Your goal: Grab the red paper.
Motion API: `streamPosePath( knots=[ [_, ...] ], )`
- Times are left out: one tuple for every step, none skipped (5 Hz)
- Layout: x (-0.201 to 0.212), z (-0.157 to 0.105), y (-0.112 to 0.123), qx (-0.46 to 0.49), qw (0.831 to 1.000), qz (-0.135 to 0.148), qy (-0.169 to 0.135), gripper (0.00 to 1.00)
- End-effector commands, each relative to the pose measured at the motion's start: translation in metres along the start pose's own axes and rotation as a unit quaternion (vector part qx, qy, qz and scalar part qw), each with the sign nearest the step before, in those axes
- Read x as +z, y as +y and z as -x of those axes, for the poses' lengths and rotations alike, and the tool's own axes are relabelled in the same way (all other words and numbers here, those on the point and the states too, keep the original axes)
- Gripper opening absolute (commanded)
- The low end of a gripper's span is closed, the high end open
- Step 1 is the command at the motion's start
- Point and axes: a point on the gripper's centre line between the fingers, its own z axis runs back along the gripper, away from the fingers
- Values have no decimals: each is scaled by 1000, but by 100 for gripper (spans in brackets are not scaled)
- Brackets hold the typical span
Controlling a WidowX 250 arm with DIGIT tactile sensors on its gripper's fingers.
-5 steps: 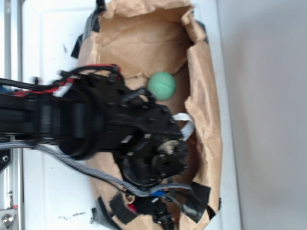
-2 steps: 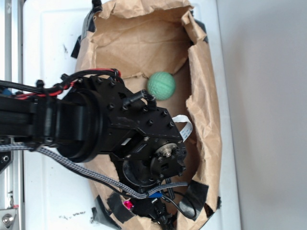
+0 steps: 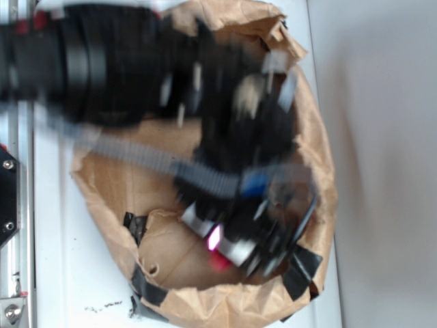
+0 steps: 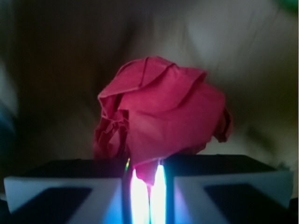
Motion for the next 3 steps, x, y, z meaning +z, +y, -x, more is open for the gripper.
streamPosePath(
  knots=[
    [65,4,2,-33,994,-14,-100,0],
    [78,26,1,-51,978,-86,-183,0],
    [85,35,0,-22,965,-154,-210,0]
  ],
)
